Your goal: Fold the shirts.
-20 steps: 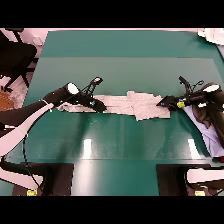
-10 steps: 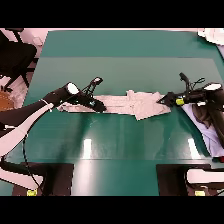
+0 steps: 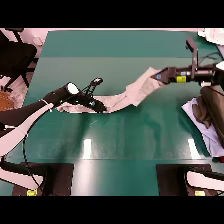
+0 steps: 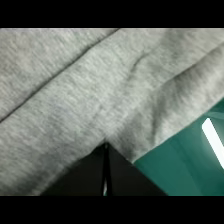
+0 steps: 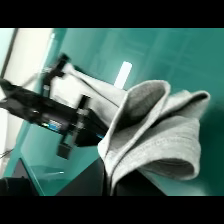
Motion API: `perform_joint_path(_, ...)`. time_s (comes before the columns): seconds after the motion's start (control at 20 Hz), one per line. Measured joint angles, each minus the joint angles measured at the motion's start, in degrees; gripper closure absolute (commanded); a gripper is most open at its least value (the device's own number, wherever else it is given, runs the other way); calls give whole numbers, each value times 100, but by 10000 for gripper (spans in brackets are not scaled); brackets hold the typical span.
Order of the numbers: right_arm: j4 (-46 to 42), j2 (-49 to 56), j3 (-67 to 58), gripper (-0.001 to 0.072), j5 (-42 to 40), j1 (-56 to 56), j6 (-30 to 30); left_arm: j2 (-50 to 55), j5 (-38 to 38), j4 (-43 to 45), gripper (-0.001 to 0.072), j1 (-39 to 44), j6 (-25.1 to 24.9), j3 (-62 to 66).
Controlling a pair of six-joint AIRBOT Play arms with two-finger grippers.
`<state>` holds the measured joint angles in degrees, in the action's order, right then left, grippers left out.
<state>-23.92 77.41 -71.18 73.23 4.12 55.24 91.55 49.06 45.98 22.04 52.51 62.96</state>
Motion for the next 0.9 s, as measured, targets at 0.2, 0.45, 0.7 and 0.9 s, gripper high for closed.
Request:
perform_joint_path(0.2,131,326,-911,699,-179,-951,214,0,2,7,682,0,0,0)
perform_joint_path(0.45,173,1217,-2103,699,-278,-2146,452,0,2,24,681,0,0,0)
perform_joint_path(0.7,179,2009,-3115,699,-275,-2761,767,0,44,46,681,0,7,0)
perform_joint_path(0.9,177,2258,-3519,700,-229,-2830,914,-33,109,42,323,-96,197,0)
